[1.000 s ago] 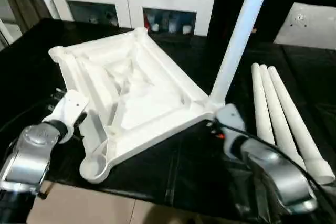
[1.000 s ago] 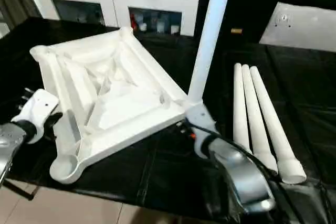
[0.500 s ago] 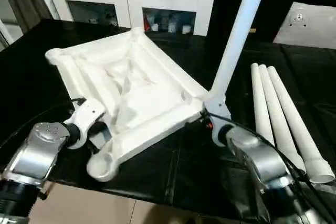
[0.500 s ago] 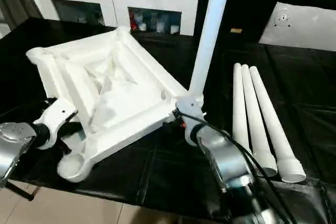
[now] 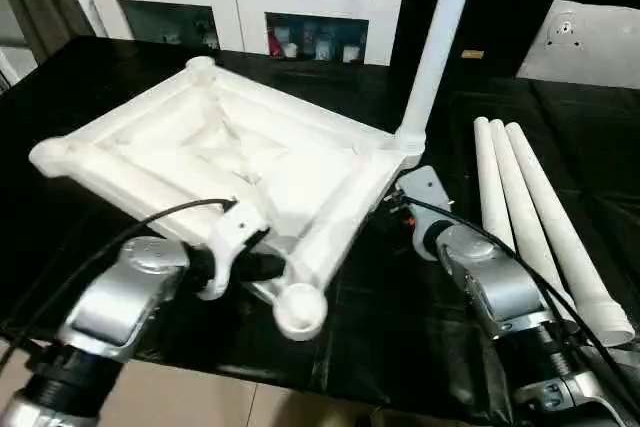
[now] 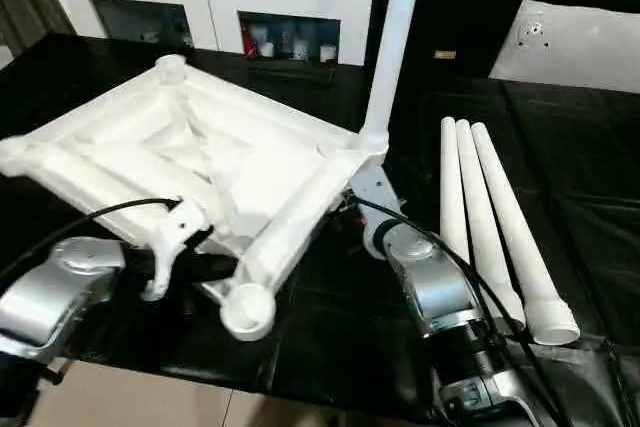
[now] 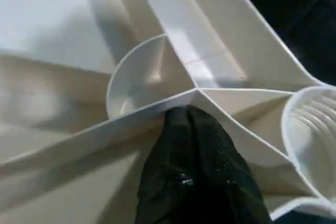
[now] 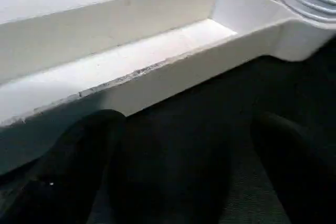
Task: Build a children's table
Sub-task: Pick table leg
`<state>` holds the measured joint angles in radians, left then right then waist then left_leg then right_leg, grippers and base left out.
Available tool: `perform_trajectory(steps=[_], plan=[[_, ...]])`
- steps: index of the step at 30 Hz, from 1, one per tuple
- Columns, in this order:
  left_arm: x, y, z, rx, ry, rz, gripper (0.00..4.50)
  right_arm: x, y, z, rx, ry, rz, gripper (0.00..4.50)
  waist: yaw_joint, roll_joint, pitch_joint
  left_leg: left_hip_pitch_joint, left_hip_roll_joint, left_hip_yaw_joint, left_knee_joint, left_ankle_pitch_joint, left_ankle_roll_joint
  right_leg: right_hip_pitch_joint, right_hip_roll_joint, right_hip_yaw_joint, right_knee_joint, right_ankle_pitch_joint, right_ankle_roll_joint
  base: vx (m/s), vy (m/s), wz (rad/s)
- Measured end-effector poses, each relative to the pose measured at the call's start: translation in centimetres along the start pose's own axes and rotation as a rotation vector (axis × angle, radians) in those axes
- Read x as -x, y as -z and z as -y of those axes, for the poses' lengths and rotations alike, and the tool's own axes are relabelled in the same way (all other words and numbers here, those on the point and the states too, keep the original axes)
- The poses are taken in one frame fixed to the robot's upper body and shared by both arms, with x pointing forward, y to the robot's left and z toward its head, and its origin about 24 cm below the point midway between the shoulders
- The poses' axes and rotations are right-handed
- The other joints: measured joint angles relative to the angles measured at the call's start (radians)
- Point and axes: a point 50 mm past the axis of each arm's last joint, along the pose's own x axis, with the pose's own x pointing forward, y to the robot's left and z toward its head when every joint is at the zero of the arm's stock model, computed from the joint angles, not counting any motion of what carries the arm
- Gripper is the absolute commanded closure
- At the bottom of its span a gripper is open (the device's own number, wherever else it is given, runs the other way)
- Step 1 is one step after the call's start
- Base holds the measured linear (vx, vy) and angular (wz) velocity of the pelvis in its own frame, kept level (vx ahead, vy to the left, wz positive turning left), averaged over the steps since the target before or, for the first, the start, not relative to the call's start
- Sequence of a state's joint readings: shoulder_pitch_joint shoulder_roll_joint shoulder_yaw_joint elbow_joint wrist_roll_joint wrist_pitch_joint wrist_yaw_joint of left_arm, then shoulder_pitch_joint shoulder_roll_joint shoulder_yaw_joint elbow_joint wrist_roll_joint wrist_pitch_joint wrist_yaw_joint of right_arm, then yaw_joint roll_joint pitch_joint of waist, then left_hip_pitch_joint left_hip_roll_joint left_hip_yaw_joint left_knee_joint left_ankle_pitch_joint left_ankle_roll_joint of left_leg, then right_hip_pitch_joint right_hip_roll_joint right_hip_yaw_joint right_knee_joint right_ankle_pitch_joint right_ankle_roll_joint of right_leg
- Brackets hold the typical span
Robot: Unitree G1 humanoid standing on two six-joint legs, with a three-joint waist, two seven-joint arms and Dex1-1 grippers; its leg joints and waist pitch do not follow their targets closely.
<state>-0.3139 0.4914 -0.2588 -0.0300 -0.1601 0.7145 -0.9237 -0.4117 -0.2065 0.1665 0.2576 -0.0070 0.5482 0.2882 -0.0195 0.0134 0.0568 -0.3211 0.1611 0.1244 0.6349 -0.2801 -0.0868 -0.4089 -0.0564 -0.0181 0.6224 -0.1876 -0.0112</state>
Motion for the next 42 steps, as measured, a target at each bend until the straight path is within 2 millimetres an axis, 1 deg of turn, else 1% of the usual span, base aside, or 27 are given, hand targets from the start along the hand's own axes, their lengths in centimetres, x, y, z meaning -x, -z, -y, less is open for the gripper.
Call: perform_trajectory(steps=[3, 5, 8, 9, 11, 13, 16, 19, 20, 23, 25, 26, 28, 29, 31, 32, 33, 34, 35, 36, 37, 38, 39, 40, 41, 42], plan=[[-1.7, -1.1, 0.4, -0.005, 0.049, 0.025, 4.47, 0.3, 0.1, 1.1, -0.003, 0.052, 0.0, 0.0, 0.002, 0.003, 0.002, -0.001, 0.0, 0.001, 0.0, 0.0, 0.001, 0.0, -0.001, 0.0, -0.001, 0.0, 0.0, 0.0, 0.0, 0.0], [-3.1, -1.8, 0.9, -0.01, 0.079, 0.058, 4.47, 0.5, 0.0, 1.8, -0.006, 0.086, 0.007, 0.0, 0.002, 0.009, 0.005, -0.003, 0.0, 0.002, 0.0, 0.001, 0.002, 0.0, -0.001, 0.001, -0.005, 0.001, -0.002, 0.0, 0.0, 0.0], [-4.0, -2.6, 1.6, -0.04, 0.107, 0.088, 4.47, 0.6, -0.2, 2.0, -0.007, 0.097, 0.018, 0.0, -0.005, 0.011, 0.005, -0.003, 0.002, 0.003, -0.001, 0.002, 0.004, -0.001, 0.0, 0.0, -0.006, 0.002, -0.003, 0.0, 0.0, 0.0], [-4.4, -2.8, 1.6, -0.029, 0.106, 0.105, 4.47, 0.7, -0.2, 2.2, -0.01, 0.106, 0.02, 0.0, -0.003, 0.014, 0.006, -0.003, 0.002, 0.003, -0.001, 0.002, 0.004, -0.001, 0.0, -0.001, -0.006, 0.002, -0.003, 0.0, 0.0, 0.0], [-5.2, -3.1, 1.6, -0.009, 0.083, 0.141, 4.47, 0.8, -0.3, 2.4, -0.013, 0.115, 0.029, 0.0, -0.001, 0.019, 0.007, -0.004, 0.002, 0.004, -0.001, 0.002, 0.005, -0.001, 0.0, -0.001, -0.007, 0.002, -0.003, 0.0, 0.0, 0.0], [-6.1, -3.6, 1.3, 0.001, 0.04, 0.172, 4.47, 0.9, -0.4, 2.5, -0.016, 0.123, 0.041, 0.0, 0.0, 0.02, 0.008, -0.005, 0.002, 0.004, -0.001, 0.003, 0.007, -0.001, 0.0, -0.001, -0.007, 0.003, -0.005, 0.0, 0.0, 0.0], [-6.6, -4.3, 0.7, -0.025, -0.028, 0.201, 4.47, 0.9, -0.9, 2.3, -0.016, 0.128, 0.066, 0.0, -0.002, 0.021, 0.009, -0.005, 0.003, 0.004, -0.001, 0.004, 0.007, -0.001, 0.0, -0.001, -0.007, 0.005, -0.006, 0.0, 0.0, 0.0], [-6.2, -5.2, 0.3, -0.049, -0.074, 0.278, 4.47, 1.3, -2.1, 2.3, -0.015, 0.137, 0.122, 0.0, -0.002, 0.022, 0.009, -0.007, 0.004, 0.005, -0.001, 0.005, 0.007, -0.003, 0.0, -0.001, -0.007, 0.005, -0.007, 0.0, 0.0, 0.0], [-5.9, -5.8, 0.2, -0.057, -0.088, 0.321, 4.29, 1.6, -3.0, 2.1, -0.019, 0.133, 0.165, 0.0, -0.002, 0.022, 0.009, -0.008, 0.004, 0.005, -0.001, 0.005, 0.007, -0.004, 0.0, -0.002, -0.007, 0.005, -0.006, 0.0, 0.0, 0.0], [-4.8, -7.1, 1.2, -0.082, -0.075, 0.432, 4.06, 2.6, -5.1, 2.0, -0.017, 0.123, 0.268, 0.0, 0.005, 0.022, 0.009, -0.011, 0.005, 0.005, -0.001, 0.005, 0.008, -0.006, 0.0, -0.003, -0.007, 0.005, -0.007, 0.0, 0.0, 0.0], [-4.2, -7.0, 1.5, -0.068, -0.076, 0.47, 4.0, 3.2, -5.7, 2.4, -0.026, 0.142, 0.308, 0.0, 0.006, 0.021, 0.009, -0.011, 0.005, 0.006, -0.001, 0.005, 0.008, -0.007, 0.0, -0.002, -0.007, 0.005, -0.007, 0.0, 0.0, 0.0], [-3.8, -6.7, 1.8, -0.042, -0.099, 0.482, 3.84, 3.9, -5.7, 2.5, -0.056, 0.152, 0.325, 0.0, 0.007, 0.021, 0.009, -0.012, 0.005, 0.007, -0.002, 0.005, 0.008, -0.007, 0.0, -0.003, -0.008, 0.005, -0.007, 0.0, 0.0, 0.0], [-3.1, -5.9, 2.0, -0.002, -0.15, 0.489, 3.78, 4.8, -5.2, 2.1, -0.09, 0.144, 0.335, 0.0, 0.01, 0.021, 0.009, -0.012, 0.006, 0.008, -0.002, 0.005, 0.008, -0.007, 0.0, -0.003, -0.008, 0.005, -0.007, 0.0, 0.0, 0.0], [-2.5, -5.4, 2.0, 0.013, -0.214, 0.511, 3.58, 5.4, -4.6, 1.5, -0.13, 0.125, 0.339, 0.0, 0.011, 0.021, 0.009, -0.012, 0.007, 0.009, -0.002, 0.005, 0.008, -0.008, 0.0, -0.003, -0.008, 0.005, -0.007, 0.0, 0.0, 0.0], [-1.3, -5.1, 1.6, 0.026, -0.34, 0.563, 3.41, 6.0, -3.6, 0.3, -0.2, 0.087, 0.342, 0.0, 0.011, 0.021, 0.009, -0.012, 0.011, 0.014, -0.002, 0.005, 0.008, -0.008, 0.001, -0.004, -0.008, 0.005, -0.007, 0.0, 0.0, 0.0], [-0.5, -5.0, 1.3, 0.043, -0.431, 0.591, 3.33, 6.4, -3.0, -0.5, -0.249, 0.062, 0.338, 0.0, 0.008, 0.022, 0.008, -0.002, 0.019, 0.032, -0.001, 0.005, 0.007, -0.011, 0.009, 0.007, -0.011, 0.006, -0.006, 0.0, 0.0, 0.0], [0.2, -4.7, 1.0, 0.056, -0.496, 0.597, 3.33, 6.5, -2.7, -1.0, -0.28, 0.043, 0.339, 0.0, 0.015, 0.021, 0.008, 0.004, 0.024, 0.052, -0.001, 0.0, -0.001, -0.013, 0.02, 0.028, -0.012, 0.01, -0.005, -0.006, 0.01, -0.35], [0.6, -4.5, 0.8, 0.07, -0.552, 0.596, 3.23, 6.7, -2.6, -1.3, -0.303, 0.032, 0.343, 0.0, 0.021, 0.02, 0.009, 0.006, 0.025, 0.061, 0.001, -0.006, -0.007, -0.016, 0.031, 0.05, -0.011, 0.013, -0.001, -0.006, 0.01, -0.35], [1.3, -4.2, 0.6, 0.085, -0.616, 0.602, 3.13, 7.1, -2.3, -1.4, -0.325, 0.037, 0.347, 0.0, 0.03, 0.019, 0.008, 0.008, 0.022, 0.063, 0.009, -0.014, -0.005, -0.018, 0.047, 0.082, -0.012, 0.014, 0.009, -0.032, 0.028, -0.51], [1.5, -4.0, 0.6, 0.094, -0.651, 0.602, 3.06, 7.5, -1.9, -1.4, -0.338, 0.055, 0.342, 0.0, 0.039, 0.018, 0.009, 0.008, 0.014, 0.055, 0.024, -0.022, 0.006, -0.018, 0.059, 0.113, -0.012, 0.016, 0.02, -0.03, 0.077, -0.48], [1.6, -3.8, 0.7, 0.109, -0.672, 0.608, 3.02, 7.7, -1.4, -1.2, -0.353, 0.073, 0.329, 0.0, 0.052, 0.017, 0.009, 0.007, 0.0, 0.043, 0.043, -0.032, 0.021, -0.017, 0.071, 0.144, -0.013, 0.019, 0.026, -0.03, 0.077, -0.48], [1.6, -3.6, 0.8, 0.119, -0.707, 0.601, 2.93, 8.0, -0.7, -0.9, -0.382, 0.115, 0.313, 0.0, 0.067, 0.014, 0.011, -0.007, -0.034, 0.008, 0.088, -0.037, 0.03, -0.014, 0.078, 0.181, -0.014, 0.022, 0.039, -0.039, 0.144, -0.54], [1.8, -3.2, 0.8, 0.127, -0.729, 0.588, 2.81, 8.1, -0.4, -0.9, -0.396, 0.126, 0.304, 0.0, 0.069, 0.015, 0.012, -0.016, -0.055, -0.012, 0.103, -0.037, 0.031, -0.007, 0.087, 0.206, -0.024, 0.028, 0.05, -0.059, 0.189, -0.61], [1.9, -3.1, 0.7, 0.125, -0.748, 0.584, 2.7, 8.1, -0.4, -1.0, -0.404, 0.125, 0.308, 0.0, 0.067, 0.024, 0.009, -0.013, -0.063, -0.028, 0.067, -0.042, 0.035, -0.006, 0.104, 0.227, -0.036, 0.032, 0.057, -0.059, 0.189, -0.61], [2.2, -3.2, 0.5, 0.123, -0.779, 0.588, 2.66, 8.0, -0.7, -1.4, -0.423, 0.112, 0.322, 0.0, 0.048, 0.028, 0.007, -0.008, -0.066, -0.014, 0.066, -0.048, 0.05, -0.016, 0.105, 0.225, -0.047, 0.028, 0.055, -0.074, 0.219, -0.54], [2.4, -3.2, 0.4, 0.128, -0.796, 0.594, 2.61, 8.1, -0.9, -1.7, -0.43, 0.1, 0.334, 0.0, 0.043, 0.029, 0.006, -0.01, -0.062, 0.003, 0.06, -0.046, 0.06, -0.027, 0.091, 0.202, -0.04, 0.002, 0.03, -0.08, 0.213, -0.43]])
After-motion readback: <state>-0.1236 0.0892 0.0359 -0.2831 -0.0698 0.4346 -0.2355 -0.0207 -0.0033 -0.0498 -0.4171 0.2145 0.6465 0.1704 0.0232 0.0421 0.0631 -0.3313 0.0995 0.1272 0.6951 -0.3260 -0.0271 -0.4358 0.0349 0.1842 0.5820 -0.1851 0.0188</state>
